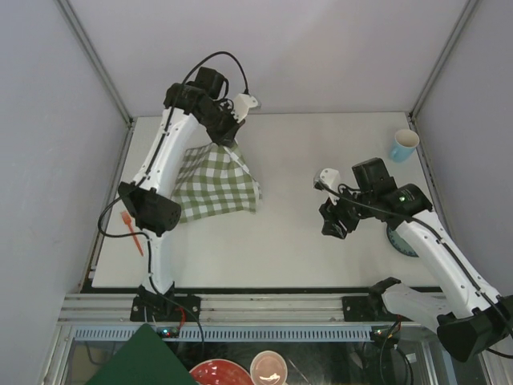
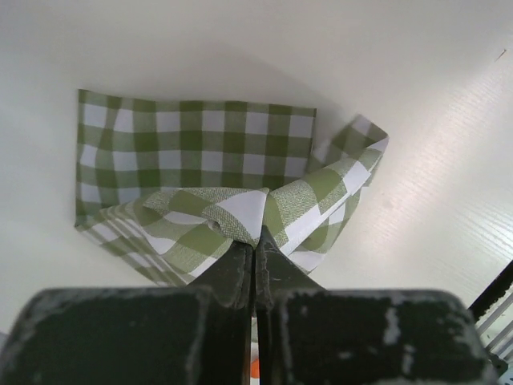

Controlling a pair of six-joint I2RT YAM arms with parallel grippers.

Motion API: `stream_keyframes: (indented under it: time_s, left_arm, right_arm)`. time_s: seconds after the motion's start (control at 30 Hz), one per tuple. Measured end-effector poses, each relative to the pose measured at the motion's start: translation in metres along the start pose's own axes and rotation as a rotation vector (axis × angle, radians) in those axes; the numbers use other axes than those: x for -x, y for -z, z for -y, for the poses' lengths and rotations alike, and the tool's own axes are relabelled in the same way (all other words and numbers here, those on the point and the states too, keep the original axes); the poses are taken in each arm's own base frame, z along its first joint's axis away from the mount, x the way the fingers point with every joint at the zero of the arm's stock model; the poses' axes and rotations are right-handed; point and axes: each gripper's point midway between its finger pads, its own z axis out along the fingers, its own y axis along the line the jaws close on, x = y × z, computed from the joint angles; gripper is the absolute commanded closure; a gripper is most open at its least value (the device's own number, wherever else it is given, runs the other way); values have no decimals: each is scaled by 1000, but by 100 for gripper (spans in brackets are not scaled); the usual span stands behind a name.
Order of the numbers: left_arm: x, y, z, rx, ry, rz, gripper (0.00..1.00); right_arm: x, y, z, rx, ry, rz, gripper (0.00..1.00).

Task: Set the dinner table for one person
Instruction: Flatten out the napkin at the center of the board.

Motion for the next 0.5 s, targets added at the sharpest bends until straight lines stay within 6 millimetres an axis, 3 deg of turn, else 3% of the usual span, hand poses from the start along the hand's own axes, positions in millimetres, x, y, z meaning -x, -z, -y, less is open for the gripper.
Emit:
stream_keyframes:
  time_s: [0.1,0.33,0.5]
  left_arm:
    - [-4,-16,0,-22,11,-25,100]
    - [4,-15,-6,2,18,12,100]
    - [10,-14,-12,6,59,52,100]
  right_arm:
    - [-1,3,-1,-7,4,9,51]
    - [-15,-3,-2,-4,-12,-21,52]
    - [-19,-11,8,-37,-18,-34,33]
